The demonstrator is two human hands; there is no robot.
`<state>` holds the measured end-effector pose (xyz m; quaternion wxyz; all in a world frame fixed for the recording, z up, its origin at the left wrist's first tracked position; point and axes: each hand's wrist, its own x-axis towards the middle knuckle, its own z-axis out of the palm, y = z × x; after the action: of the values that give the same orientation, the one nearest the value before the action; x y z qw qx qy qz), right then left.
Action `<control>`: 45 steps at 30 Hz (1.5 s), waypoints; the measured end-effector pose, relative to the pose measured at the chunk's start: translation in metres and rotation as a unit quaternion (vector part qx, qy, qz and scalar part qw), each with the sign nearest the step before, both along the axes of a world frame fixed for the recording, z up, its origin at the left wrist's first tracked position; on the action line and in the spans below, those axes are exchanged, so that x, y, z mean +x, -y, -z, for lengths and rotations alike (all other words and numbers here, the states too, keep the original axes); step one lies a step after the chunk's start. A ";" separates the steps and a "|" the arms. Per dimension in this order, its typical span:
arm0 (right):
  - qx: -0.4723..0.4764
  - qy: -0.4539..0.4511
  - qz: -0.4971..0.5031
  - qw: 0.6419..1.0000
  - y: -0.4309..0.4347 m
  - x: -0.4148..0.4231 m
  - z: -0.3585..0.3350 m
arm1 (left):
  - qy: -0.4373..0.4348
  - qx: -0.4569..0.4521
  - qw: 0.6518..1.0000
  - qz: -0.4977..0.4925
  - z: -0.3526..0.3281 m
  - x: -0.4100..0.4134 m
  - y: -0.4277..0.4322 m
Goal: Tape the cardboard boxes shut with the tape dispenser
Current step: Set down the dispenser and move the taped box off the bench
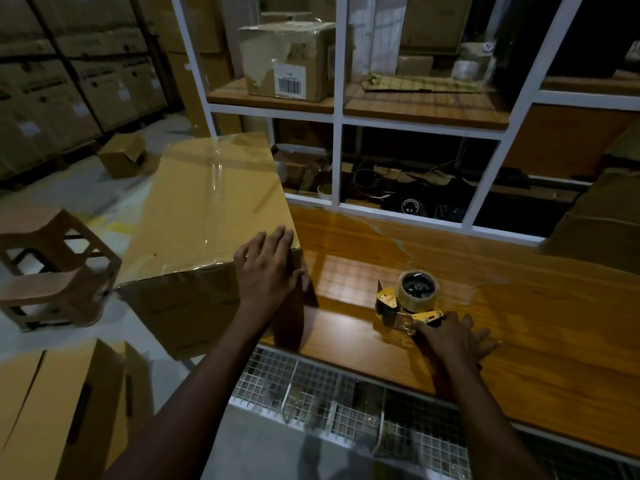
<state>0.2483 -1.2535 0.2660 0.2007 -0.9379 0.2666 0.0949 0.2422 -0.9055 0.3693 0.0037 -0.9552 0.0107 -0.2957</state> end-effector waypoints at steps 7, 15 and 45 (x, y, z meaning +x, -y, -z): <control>0.118 0.321 -0.075 0.937 -0.116 0.018 -0.073 | -0.016 0.029 0.999 0.014 -0.017 -0.005 -0.025; 0.169 0.481 -0.221 0.831 -0.292 0.020 -0.118 | -0.005 0.072 0.997 -0.021 -0.015 -0.040 -0.125; 0.002 0.371 -0.297 0.880 -0.304 -0.029 -0.092 | 0.044 -0.243 0.969 0.000 0.028 -0.102 -0.165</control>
<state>0.2194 -0.9499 0.3578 0.2491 -0.9391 -0.1185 -0.2047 0.1406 -0.7402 0.3417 -0.2276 -0.9137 -0.0620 -0.3309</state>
